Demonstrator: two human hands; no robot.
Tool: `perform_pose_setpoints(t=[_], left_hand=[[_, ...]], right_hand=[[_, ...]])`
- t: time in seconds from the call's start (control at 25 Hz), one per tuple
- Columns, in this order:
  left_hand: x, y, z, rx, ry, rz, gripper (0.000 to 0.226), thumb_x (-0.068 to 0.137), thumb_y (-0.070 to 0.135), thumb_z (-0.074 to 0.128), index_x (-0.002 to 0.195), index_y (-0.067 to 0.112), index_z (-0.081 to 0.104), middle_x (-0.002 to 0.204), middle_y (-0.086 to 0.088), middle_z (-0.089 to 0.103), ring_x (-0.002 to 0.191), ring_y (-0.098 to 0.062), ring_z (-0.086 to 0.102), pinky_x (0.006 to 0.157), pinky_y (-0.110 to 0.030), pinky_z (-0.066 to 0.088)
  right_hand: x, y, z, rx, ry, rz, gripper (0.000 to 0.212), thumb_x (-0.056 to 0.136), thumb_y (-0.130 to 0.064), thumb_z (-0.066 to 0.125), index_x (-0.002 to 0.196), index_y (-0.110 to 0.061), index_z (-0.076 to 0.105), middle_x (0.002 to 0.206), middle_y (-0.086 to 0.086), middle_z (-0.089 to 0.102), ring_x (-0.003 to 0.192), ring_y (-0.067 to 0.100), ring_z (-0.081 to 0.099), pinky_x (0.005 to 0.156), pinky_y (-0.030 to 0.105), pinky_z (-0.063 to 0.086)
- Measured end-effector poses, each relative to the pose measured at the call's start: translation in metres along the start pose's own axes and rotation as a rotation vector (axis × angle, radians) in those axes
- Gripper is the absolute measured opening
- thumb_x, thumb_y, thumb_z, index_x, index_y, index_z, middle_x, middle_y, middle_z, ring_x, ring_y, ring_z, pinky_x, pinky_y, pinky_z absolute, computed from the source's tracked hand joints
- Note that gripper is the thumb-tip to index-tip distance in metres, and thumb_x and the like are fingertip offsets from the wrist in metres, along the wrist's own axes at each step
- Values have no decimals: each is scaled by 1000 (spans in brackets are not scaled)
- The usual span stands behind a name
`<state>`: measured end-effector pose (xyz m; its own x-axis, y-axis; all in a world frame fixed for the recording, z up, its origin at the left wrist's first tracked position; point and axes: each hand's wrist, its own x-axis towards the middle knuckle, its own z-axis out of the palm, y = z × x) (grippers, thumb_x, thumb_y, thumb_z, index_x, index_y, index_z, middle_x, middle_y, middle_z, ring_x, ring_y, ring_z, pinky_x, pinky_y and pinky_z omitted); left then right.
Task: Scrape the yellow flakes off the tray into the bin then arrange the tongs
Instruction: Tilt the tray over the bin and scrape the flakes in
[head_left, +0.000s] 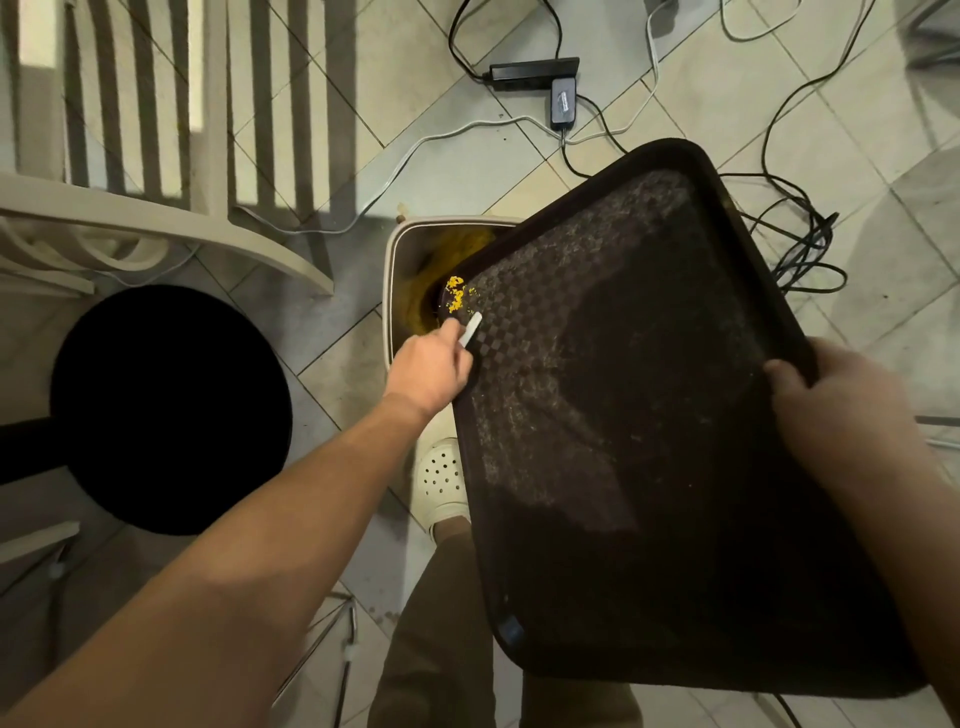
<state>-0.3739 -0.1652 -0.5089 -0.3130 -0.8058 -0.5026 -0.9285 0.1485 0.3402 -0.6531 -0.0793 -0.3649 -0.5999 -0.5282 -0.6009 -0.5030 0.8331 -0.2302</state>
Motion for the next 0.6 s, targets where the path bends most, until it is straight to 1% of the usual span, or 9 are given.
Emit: perform_pose_setpoints(t=[0.08, 0.16, 0.24, 0.28, 0.36, 0.4, 0.48, 0.52, 0.6], left_hand=[[-6, 0, 4, 17, -45, 14, 22, 91, 17, 44, 107, 5, 52, 91, -22, 66, 83, -41, 61, 72, -43, 48], [3, -3, 3, 1, -71, -95, 21, 94, 18, 40, 107, 6, 50, 93, -22, 66, 86, -39, 62, 76, -43, 51], [14, -6, -1, 24, -56, -162, 22, 96, 18, 37, 109, 6, 50, 97, -22, 66, 89, -39, 60, 82, -43, 47], [17, -7, -4, 40, -18, -145, 23, 96, 18, 37, 110, 6, 50, 98, -23, 66, 91, -39, 59, 85, -41, 43], [18, -3, -9, 13, 59, -69, 26, 95, 17, 39, 115, 6, 51, 101, -22, 67, 93, -38, 59, 85, -39, 41], [18, 1, -11, -8, 59, -29, 28, 94, 17, 40, 117, 6, 51, 101, -22, 67, 93, -38, 60, 84, -38, 42], [19, 8, -11, -28, -8, 8, 28, 94, 17, 40, 117, 7, 51, 101, -23, 66, 92, -40, 60, 81, -39, 44], [22, 10, -9, -39, -44, -17, 27, 94, 18, 40, 116, 6, 51, 100, -24, 65, 91, -41, 60, 80, -41, 46], [30, 9, -9, -58, -69, -137, 24, 93, 18, 39, 111, 5, 49, 99, -25, 64, 91, -42, 60, 78, -43, 47]], right_hand=[[0, 0, -1, -7, 2, -9, 25, 92, -22, 49, 112, -11, 58, 78, 5, 49, 83, 28, 50, 73, 35, 36], [1, 0, -1, -16, 14, -19, 25, 92, -22, 50, 112, -10, 59, 77, 4, 47, 84, 29, 50, 73, 34, 35], [2, 1, 0, -21, 18, -25, 25, 92, -22, 50, 111, -10, 59, 78, 6, 49, 83, 29, 50, 73, 34, 35], [2, 1, 1, -22, 17, -20, 25, 92, -22, 50, 112, -11, 59, 80, 8, 52, 83, 29, 51, 73, 34, 35], [2, 0, 1, -17, 14, 0, 25, 92, -23, 50, 112, -11, 58, 83, 9, 54, 85, 30, 52, 73, 36, 37], [1, 0, 1, -13, 12, 7, 25, 92, -23, 50, 112, -11, 58, 83, 9, 54, 87, 32, 54, 73, 37, 38], [0, 1, 2, -5, 4, 12, 25, 92, -24, 50, 112, -11, 58, 83, 10, 55, 85, 32, 54, 73, 38, 39], [0, 1, 2, -5, 1, 10, 24, 92, -24, 49, 111, -11, 58, 82, 9, 55, 82, 30, 52, 72, 37, 39], [1, 1, 2, -7, -3, 10, 24, 92, -24, 49, 111, -11, 58, 76, 5, 52, 78, 25, 48, 71, 35, 38]])
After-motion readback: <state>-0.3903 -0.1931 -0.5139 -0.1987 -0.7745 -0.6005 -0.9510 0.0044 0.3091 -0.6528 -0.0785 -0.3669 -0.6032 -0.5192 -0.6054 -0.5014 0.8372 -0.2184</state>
